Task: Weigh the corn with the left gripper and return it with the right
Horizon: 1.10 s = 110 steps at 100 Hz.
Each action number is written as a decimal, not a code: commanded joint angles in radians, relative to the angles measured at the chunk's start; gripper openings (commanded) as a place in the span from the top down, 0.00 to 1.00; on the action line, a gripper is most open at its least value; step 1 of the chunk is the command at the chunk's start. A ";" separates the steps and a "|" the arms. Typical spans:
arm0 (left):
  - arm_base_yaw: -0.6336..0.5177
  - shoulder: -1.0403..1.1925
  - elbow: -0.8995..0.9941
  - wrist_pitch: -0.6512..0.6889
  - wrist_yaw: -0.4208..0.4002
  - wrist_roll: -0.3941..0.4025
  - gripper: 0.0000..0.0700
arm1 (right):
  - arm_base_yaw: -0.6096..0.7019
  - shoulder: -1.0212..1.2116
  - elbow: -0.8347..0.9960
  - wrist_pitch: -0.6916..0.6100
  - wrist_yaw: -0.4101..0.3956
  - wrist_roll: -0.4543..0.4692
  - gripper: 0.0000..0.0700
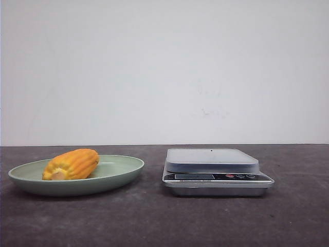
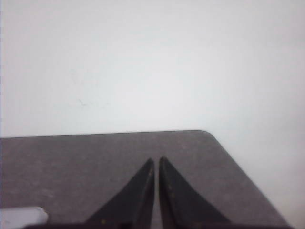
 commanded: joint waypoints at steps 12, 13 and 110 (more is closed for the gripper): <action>0.002 -0.001 -0.018 -0.004 0.004 0.013 0.98 | -0.010 -0.026 -0.294 0.195 -0.057 0.047 0.98; 0.002 -0.001 -0.018 -0.004 0.004 0.013 0.98 | -0.010 -0.026 -0.306 0.198 -0.061 0.047 0.98; 0.002 -0.001 -0.018 -0.004 0.004 0.013 0.98 | -0.021 -0.026 -0.488 0.250 -0.074 0.035 0.98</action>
